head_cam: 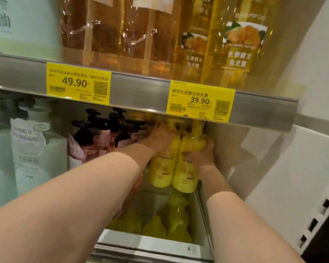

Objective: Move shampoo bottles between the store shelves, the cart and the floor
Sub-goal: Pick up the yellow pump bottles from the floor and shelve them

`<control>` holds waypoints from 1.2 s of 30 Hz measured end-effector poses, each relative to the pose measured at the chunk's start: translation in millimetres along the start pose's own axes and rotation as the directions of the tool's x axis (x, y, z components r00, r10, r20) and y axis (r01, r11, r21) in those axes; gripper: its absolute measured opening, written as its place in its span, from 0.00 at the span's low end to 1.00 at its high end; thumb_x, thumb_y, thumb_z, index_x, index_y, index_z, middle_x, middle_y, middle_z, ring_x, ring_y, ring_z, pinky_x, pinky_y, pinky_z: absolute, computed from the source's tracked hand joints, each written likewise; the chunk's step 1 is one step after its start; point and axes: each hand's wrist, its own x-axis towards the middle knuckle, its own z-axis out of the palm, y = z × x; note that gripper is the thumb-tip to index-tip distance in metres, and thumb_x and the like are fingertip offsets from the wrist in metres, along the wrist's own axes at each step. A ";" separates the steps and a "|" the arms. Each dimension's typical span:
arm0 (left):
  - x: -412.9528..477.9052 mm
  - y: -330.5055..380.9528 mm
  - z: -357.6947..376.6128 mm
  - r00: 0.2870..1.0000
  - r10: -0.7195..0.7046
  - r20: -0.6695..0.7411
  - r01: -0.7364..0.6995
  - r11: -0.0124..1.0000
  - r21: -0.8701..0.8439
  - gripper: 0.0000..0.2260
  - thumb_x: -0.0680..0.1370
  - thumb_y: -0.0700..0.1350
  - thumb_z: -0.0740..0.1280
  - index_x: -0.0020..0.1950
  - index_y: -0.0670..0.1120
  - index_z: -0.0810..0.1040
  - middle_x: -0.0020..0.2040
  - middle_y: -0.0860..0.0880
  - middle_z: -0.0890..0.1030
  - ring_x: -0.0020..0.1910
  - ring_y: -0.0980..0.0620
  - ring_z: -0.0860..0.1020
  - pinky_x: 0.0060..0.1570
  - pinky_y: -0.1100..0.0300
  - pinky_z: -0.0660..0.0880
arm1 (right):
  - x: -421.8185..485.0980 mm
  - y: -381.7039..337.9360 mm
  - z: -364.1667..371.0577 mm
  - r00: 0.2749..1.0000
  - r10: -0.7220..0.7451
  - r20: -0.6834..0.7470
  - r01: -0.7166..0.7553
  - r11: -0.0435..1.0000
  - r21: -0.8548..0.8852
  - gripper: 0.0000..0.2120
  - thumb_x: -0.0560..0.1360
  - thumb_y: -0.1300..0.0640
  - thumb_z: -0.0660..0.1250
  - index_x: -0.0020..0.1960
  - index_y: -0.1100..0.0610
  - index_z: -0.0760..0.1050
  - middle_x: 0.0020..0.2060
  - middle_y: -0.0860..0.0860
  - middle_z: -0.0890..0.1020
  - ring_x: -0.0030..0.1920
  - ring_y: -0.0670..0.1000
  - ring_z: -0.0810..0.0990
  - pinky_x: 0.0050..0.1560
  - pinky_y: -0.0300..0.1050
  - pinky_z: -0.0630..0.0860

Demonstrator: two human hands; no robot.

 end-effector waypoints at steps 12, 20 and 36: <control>-35.8 -2.8 0.0 0.989 0.108 -0.104 -0.111 0.993 -0.028 0.20 0.77 0.47 0.66 0.65 0.40 0.68 0.62 0.38 0.75 0.62 0.38 0.73 0.56 0.50 0.72 | -28.6 6.5 -1.9 0.985 -0.129 -0.119 0.134 0.990 0.034 0.43 0.58 0.51 0.76 0.67 0.55 0.59 0.59 0.53 0.76 0.56 0.55 0.78 0.60 0.54 0.74; -111.3 -18.1 -21.3 0.977 0.189 -0.104 -0.175 0.976 0.130 0.28 0.76 0.48 0.69 0.73 0.47 0.64 0.74 0.40 0.61 0.71 0.40 0.63 0.67 0.54 0.63 | -87.0 10.9 -25.3 0.987 -0.122 -0.103 0.100 0.974 -0.201 0.52 0.56 0.57 0.81 0.74 0.56 0.58 0.65 0.59 0.69 0.65 0.60 0.68 0.63 0.45 0.66; -220.6 -31.1 -100.6 0.909 0.405 -0.104 -0.416 0.898 -0.141 0.21 0.72 0.42 0.73 0.63 0.53 0.75 0.54 0.55 0.77 0.54 0.54 0.73 0.50 0.61 0.68 | -217.2 -25.7 -96.0 0.957 -0.280 -0.071 0.267 0.951 -0.154 0.44 0.55 0.61 0.82 0.66 0.51 0.66 0.54 0.50 0.74 0.52 0.50 0.74 0.40 0.32 0.65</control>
